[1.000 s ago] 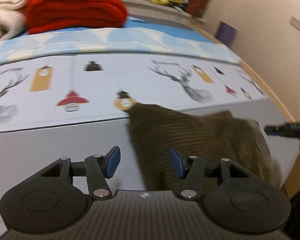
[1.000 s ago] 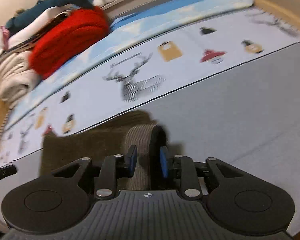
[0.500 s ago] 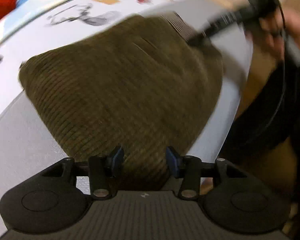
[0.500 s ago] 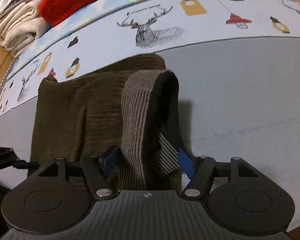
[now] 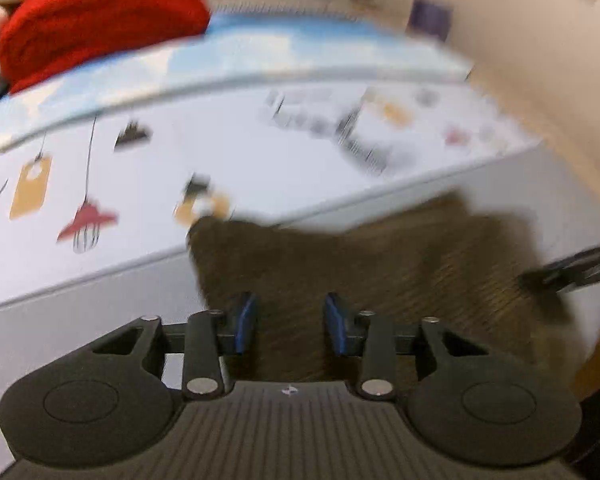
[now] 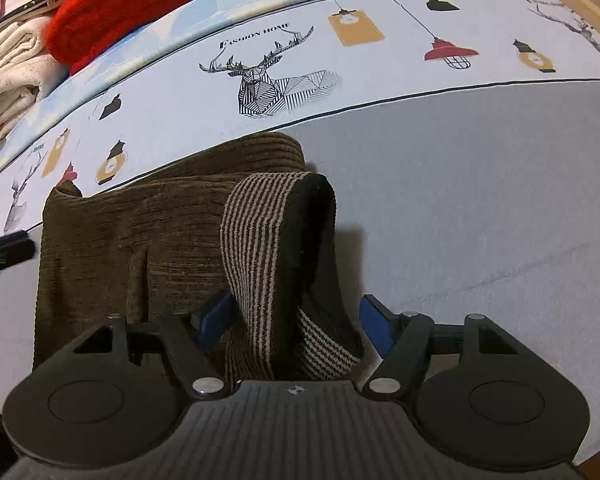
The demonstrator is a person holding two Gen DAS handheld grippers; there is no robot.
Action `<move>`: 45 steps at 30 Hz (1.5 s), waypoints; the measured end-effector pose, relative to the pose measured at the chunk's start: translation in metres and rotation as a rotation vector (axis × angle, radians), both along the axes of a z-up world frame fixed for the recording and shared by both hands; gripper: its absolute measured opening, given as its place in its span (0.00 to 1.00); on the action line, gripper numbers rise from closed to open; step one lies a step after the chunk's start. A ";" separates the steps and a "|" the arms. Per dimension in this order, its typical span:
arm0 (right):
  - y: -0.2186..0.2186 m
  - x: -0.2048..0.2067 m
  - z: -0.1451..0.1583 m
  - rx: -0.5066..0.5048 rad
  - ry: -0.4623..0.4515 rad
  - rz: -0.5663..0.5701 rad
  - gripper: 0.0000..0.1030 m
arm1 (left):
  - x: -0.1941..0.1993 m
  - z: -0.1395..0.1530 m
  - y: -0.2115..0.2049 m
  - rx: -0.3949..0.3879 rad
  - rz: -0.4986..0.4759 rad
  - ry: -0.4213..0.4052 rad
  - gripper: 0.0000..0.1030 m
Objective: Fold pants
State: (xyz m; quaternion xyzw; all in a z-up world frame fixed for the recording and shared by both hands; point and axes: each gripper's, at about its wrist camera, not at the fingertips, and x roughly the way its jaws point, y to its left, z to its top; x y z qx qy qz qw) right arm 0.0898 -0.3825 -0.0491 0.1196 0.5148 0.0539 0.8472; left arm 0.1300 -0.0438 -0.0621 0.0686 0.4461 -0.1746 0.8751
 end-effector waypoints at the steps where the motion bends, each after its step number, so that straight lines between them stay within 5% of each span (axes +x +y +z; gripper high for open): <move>1: 0.000 0.000 0.000 0.001 0.001 -0.002 0.71 | 0.006 -0.011 0.003 0.058 0.014 0.039 0.43; 3: 0.000 -0.001 0.000 0.012 0.002 -0.004 0.72 | 0.012 -0.018 0.009 0.090 0.050 0.073 0.53; 6: 0.001 0.000 0.000 0.029 0.005 -0.009 0.75 | 0.017 -0.010 0.025 0.001 0.136 0.101 0.59; 10: 0.006 0.004 -0.005 0.063 0.031 0.022 0.83 | 0.020 -0.001 0.047 -0.073 0.234 0.130 0.83; 16: 0.024 0.010 -0.015 -0.015 0.051 0.114 0.95 | 0.032 -0.017 0.061 -0.228 0.279 0.327 0.83; 26: 0.014 0.015 -0.023 0.049 0.077 0.069 0.97 | 0.041 -0.038 0.055 -0.263 0.250 0.379 0.79; 30: 0.016 0.014 -0.022 0.058 0.048 0.086 0.86 | 0.039 -0.036 0.049 -0.230 0.214 0.336 0.59; 34: 0.014 0.012 -0.013 0.068 -0.012 0.102 0.61 | 0.033 -0.019 0.043 -0.207 0.170 0.253 0.34; 38: 0.005 0.013 0.000 0.158 -0.095 0.067 0.43 | 0.025 0.012 0.039 -0.192 0.122 0.066 0.32; 45: 0.028 0.021 0.029 0.200 -0.302 0.035 0.43 | 0.023 0.046 0.051 -0.161 0.167 -0.165 0.35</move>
